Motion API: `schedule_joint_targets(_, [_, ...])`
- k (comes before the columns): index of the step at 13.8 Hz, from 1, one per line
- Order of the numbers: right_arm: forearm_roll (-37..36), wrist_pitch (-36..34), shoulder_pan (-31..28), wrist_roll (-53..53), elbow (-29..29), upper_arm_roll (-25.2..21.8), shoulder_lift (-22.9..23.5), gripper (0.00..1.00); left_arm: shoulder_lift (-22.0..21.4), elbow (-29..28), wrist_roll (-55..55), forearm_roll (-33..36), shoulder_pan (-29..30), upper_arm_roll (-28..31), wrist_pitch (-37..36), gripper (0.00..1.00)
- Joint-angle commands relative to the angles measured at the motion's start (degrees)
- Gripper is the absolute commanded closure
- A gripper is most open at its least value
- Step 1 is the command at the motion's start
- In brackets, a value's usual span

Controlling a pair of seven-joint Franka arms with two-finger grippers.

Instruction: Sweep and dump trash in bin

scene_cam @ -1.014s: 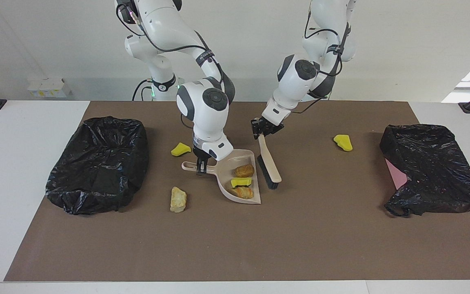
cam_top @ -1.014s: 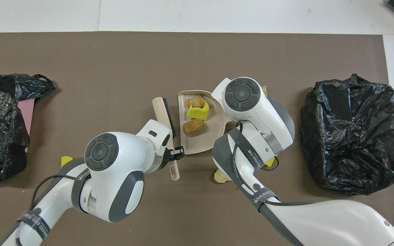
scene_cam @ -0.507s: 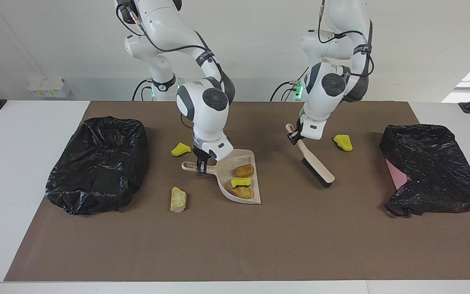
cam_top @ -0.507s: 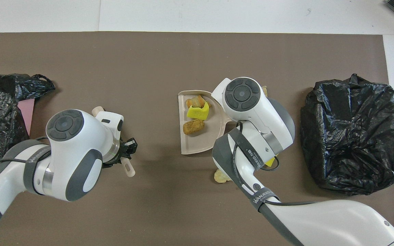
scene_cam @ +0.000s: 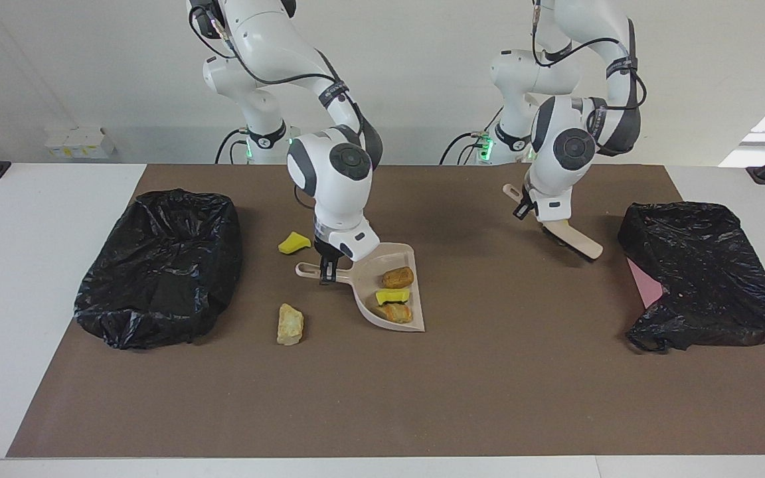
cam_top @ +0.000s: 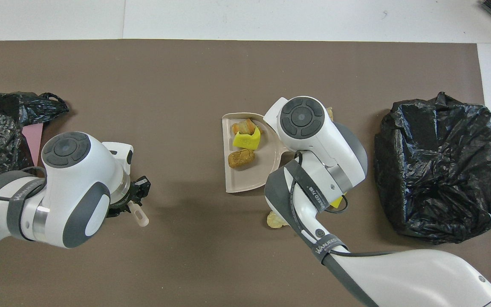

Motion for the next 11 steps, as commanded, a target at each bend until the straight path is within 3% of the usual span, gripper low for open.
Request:
schedule_joint_targets(1, [0.2,1.5,-0.6,1.6,-1.5,0.4,-0.7,1.0,-3.6,-1.8,-1.7,1.4,1.6,-0.6,-7.6,1.0])
schedule_joint_targets(3, [0.2,1.5,-0.6,1.5,-1.5,0.4,-0.7,1.0,-8.8,-9.2,-1.6,1.4,0.7,-0.9,-7.3,1.0])
schedule_joint_targets(6, [0.2,1.5,-0.6,1.5,-1.5,0.4,-0.7,1.0,-15.7,-20.0,-0.6,0.2,-0.3,-1.1,3.0,1.0])
schedule_joint_targets(11, [0.2,1.5,-0.7,1.4,-1.6,0.4,-0.7,1.0,-12.7,-19.1,8.2,-8.2,-1.4,-1.1,15.3,1.0])
